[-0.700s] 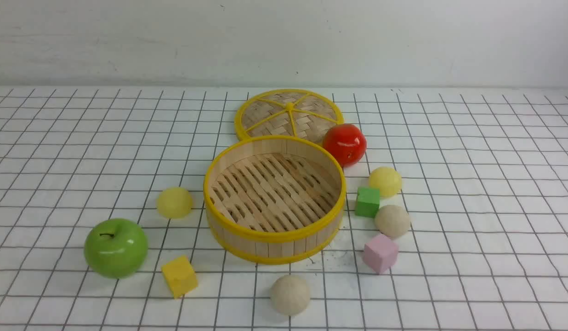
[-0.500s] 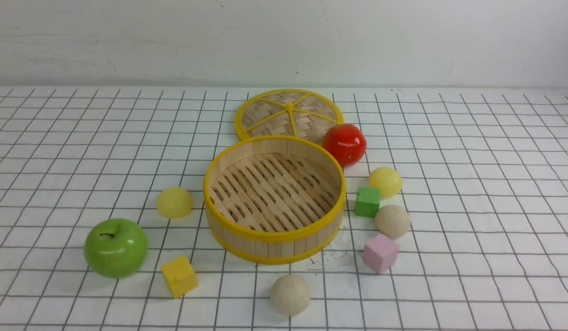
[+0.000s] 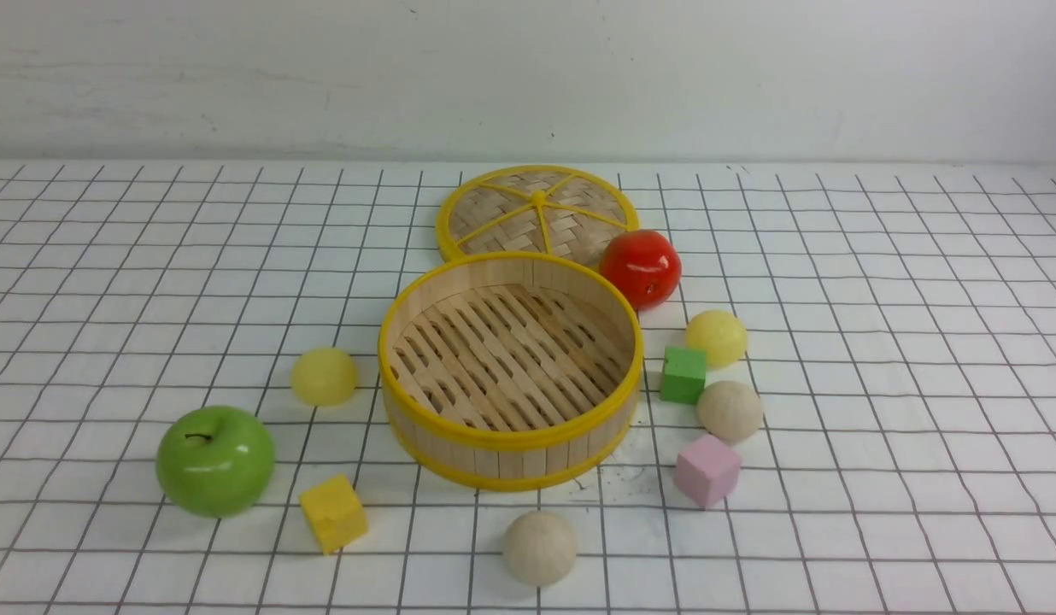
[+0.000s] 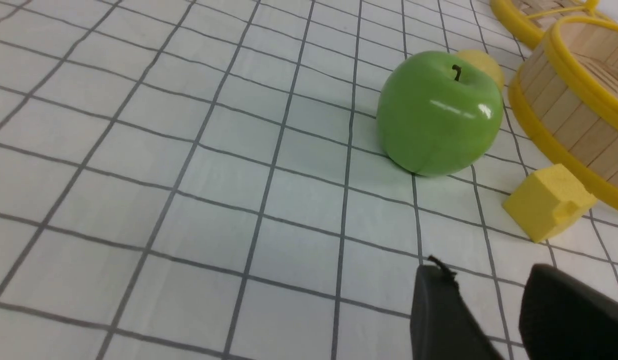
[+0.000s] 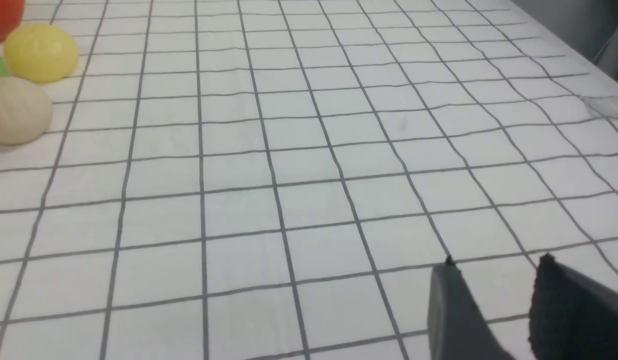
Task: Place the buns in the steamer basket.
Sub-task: Use the left arm to grab a steamed stuffed bun
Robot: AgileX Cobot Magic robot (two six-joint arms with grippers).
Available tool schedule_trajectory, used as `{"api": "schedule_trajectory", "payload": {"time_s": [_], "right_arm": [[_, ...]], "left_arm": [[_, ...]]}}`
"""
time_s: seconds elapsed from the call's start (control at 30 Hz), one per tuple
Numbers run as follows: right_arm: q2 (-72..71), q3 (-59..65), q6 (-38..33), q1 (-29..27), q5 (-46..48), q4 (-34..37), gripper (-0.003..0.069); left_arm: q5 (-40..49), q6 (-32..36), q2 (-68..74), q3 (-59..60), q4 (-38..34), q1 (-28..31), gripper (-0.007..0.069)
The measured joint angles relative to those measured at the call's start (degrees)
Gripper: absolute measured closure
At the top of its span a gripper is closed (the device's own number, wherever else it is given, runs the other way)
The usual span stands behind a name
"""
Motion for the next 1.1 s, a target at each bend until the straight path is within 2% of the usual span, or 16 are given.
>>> {"api": "schedule_trajectory", "payload": {"time_s": [0.17,0.4,0.63,0.73,0.9,1.0,1.1], "right_arm": [[0.0,0.0,0.0,0.0,0.0,0.0,0.0420],[0.0,0.0,0.0,0.0,0.0,0.0,0.0420],[0.0,0.0,0.0,0.0,0.0,0.0,0.0420],[0.0,0.0,0.0,0.0,0.0,0.0,0.0420],[0.0,0.0,0.0,0.0,0.0,0.0,0.0420],[0.0,0.0,0.0,0.0,0.0,0.0,0.0420],[0.0,0.0,0.0,0.0,0.0,0.0,0.0420]], "left_arm": [[-0.5,0.0,0.0,0.0,1.4,0.0,0.0386],[-5.6,0.0,0.0,0.0,1.5,0.0,0.0386],[-15.5,0.0,0.0,0.0,1.6,0.0,0.0386],[-26.8,-0.9,0.0,0.0,1.1,0.0,0.0386],[-38.8,-5.0,0.0,0.0,-0.2,0.0,0.0386],[-40.9,-6.8,0.0,-0.1,-0.4,0.0,0.0386],[-38.7,-8.2,0.0,-3.4,-0.4,0.0,0.0386]]}}
